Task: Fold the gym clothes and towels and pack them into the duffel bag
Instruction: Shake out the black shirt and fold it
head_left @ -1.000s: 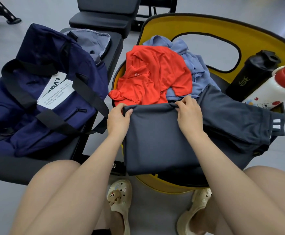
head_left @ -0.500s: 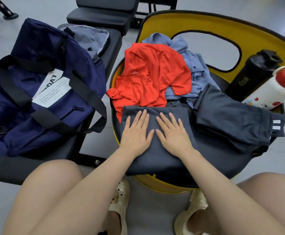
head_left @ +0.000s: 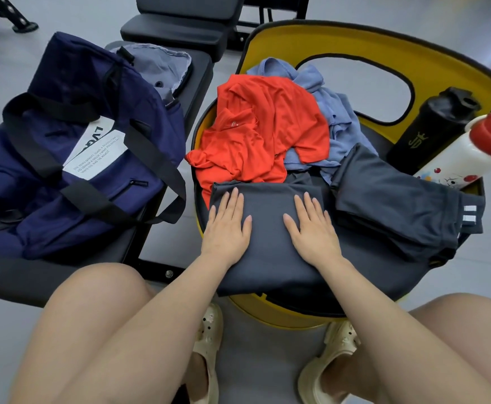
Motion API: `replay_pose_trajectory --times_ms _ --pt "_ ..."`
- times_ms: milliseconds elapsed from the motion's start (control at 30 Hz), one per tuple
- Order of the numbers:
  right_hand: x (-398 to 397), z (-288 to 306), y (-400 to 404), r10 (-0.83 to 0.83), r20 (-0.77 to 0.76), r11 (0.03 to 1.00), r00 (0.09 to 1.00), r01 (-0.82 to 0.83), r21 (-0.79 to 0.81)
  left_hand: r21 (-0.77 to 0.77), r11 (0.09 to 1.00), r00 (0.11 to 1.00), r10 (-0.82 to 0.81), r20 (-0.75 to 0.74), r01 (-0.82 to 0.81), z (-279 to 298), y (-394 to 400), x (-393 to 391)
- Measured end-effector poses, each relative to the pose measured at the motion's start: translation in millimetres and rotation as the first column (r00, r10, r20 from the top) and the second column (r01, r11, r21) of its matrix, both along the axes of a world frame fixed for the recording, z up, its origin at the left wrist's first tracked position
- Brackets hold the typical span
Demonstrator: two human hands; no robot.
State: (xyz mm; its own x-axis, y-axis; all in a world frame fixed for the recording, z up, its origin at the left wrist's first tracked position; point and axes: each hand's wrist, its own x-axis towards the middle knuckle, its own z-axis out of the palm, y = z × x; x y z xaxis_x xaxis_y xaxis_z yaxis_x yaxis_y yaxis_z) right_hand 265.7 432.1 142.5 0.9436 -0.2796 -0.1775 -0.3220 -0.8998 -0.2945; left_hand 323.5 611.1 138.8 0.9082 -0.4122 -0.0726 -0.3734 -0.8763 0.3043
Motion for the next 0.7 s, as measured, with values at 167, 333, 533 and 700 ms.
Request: replay_pose_trajectory --times_ms 167,333,533,700 --pt "-16.2 0.2 0.2 0.0 -0.015 1.0 1.0 0.0 -0.01 0.03 0.998 0.998 -0.045 -0.049 0.046 2.4 2.2 -12.6" --pt "-28.5 1.4 0.4 0.001 -0.024 1.0 1.0 -0.001 -0.023 0.062 0.994 0.992 -0.086 -0.087 0.092 5.6 4.9 -18.4" --pt "-41.0 10.8 2.5 0.133 0.07 0.982 0.989 -0.122 -0.142 0.121 0.986 0.993 -0.117 0.029 0.113 16.2 1.9 -26.4" --pt "-56.9 7.8 1.5 0.29 0.041 0.955 0.956 -0.287 -0.079 0.114 0.948 0.953 -0.303 0.022 0.299 20.9 -3.2 -44.1"
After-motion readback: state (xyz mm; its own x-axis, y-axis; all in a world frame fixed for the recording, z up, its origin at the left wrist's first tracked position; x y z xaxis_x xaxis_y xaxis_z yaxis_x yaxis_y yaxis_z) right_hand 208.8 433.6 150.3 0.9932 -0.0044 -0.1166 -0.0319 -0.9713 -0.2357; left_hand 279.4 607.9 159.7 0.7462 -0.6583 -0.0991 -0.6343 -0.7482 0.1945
